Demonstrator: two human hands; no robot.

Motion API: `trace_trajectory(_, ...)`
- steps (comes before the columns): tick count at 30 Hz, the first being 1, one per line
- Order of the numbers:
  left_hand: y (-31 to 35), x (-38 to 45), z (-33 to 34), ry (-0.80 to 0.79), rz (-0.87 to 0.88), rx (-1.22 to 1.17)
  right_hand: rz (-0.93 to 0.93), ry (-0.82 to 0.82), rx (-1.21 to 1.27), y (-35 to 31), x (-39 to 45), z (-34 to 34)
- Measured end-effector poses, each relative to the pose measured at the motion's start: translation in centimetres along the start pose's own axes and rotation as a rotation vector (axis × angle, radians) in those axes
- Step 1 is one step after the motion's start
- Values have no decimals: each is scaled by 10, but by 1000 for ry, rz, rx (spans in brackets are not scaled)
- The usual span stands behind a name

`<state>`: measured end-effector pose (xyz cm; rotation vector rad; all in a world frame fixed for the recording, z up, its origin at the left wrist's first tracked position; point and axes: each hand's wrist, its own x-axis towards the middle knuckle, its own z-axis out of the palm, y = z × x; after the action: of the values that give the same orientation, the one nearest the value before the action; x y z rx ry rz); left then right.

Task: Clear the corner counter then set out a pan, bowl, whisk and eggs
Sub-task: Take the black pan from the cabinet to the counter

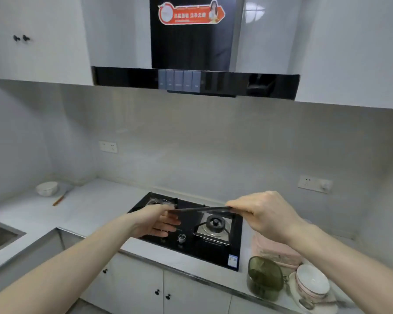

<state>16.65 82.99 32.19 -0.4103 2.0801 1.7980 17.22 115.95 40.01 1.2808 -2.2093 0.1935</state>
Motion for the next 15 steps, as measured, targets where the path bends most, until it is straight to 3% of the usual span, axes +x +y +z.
trace_trajectory(6,-74,-59,-91,165,3,-329,-103,-2,100,-69,60,66)
trace_trajectory(10,-114,-86,-155,334,19,-476,27,-27,241,-114,90,122)
trace_trajectory(15,-165,-117,-252,468,90,-431,314,-109,401,-178,134,208)
